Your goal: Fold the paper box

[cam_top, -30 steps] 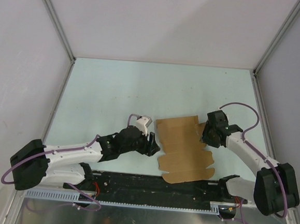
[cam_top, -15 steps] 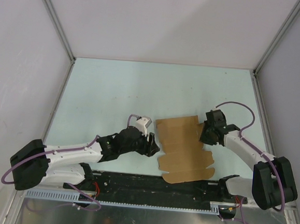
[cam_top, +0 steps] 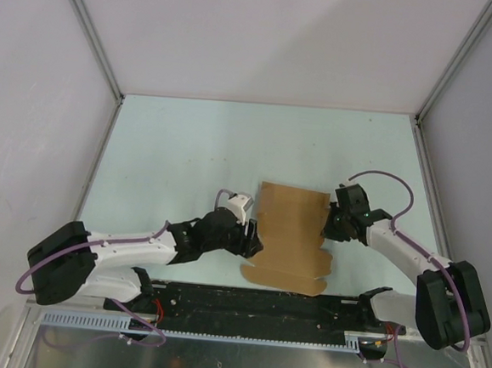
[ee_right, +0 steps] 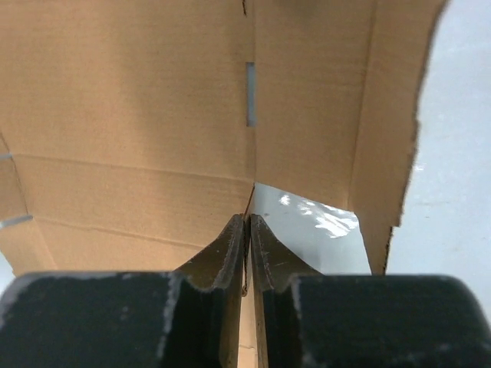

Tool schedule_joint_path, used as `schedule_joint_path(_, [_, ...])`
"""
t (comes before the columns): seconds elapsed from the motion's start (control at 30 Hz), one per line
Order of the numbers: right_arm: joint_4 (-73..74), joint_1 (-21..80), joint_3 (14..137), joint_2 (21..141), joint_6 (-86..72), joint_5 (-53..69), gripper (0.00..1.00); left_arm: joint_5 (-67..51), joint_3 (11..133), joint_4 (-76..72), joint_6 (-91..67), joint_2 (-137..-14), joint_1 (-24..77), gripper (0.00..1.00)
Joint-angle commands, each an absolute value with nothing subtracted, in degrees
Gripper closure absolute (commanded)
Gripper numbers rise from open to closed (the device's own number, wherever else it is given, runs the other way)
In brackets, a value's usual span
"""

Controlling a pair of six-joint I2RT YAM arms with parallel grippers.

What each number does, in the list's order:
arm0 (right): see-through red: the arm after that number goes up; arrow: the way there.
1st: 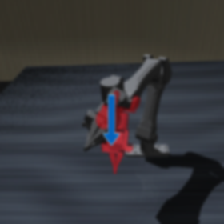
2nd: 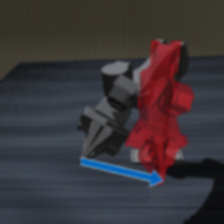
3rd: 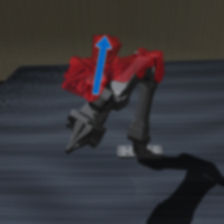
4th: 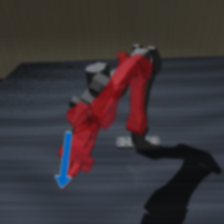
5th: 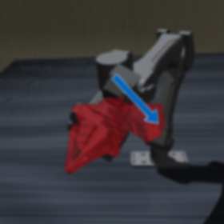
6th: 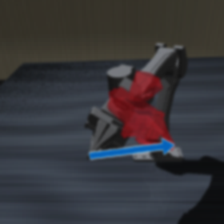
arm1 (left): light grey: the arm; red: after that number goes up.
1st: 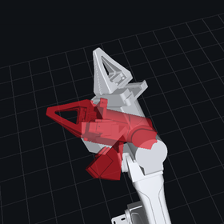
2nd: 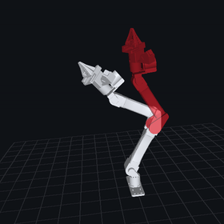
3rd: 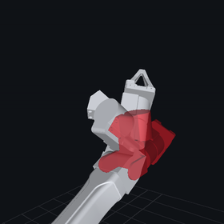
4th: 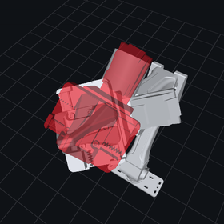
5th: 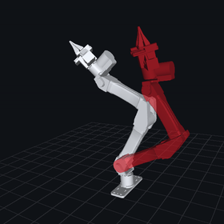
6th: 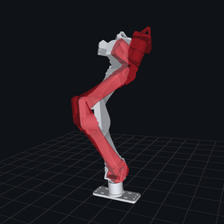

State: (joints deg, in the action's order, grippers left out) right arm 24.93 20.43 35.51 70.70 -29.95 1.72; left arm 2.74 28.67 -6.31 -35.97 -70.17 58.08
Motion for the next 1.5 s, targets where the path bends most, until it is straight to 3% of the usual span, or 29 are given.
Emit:
schedule_joint_path(0.0, [21.19,23.55,35.33,69.08,-29.01,3.6,0.88,2.37,32.25,-8.79,-34.37,-70.84,57.31,0.36])
schedule_joint_path(0.6, [20.57,26.1,35.33,69.34,-28.04,2.81,0.9,1.67,34.72,-5.36,-29.44,-74.44,49.48,0.43])
schedule_joint_path(0.87, [20.66,26.28,35.33,69.43,-28.04,2.81,0.9,2.11,36.91,-6.42,-28.65,-79.98,49.22,0.52])
schedule_joint_path(1.47, [20.04,27.33,35.33,70.84,-28.74,2.64,0.9,-1.13,39.55,-8.87,-28.65,-86.22,49.13,0.56])
